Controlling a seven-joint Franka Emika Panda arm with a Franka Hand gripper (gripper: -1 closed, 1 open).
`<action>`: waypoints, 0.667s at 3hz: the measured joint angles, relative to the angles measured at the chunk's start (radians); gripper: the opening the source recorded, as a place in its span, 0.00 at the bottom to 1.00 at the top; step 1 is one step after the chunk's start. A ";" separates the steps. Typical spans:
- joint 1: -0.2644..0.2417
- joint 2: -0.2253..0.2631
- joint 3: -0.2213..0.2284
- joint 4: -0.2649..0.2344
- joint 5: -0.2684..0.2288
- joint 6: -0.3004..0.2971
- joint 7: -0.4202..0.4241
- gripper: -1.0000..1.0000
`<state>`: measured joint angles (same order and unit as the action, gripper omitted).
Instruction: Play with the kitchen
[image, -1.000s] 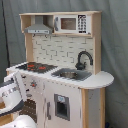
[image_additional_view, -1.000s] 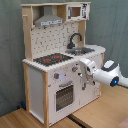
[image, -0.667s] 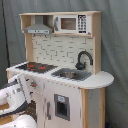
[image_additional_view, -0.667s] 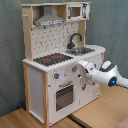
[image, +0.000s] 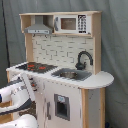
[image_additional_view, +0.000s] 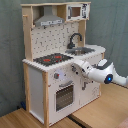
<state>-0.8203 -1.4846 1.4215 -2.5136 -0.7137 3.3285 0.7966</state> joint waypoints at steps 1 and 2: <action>0.000 0.000 0.000 0.000 0.000 0.000 -0.001 0.00; -0.005 -0.001 -0.005 0.002 0.002 0.003 -0.013 0.00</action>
<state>-0.8248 -1.4852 1.4169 -2.5120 -0.7121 3.3311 0.7835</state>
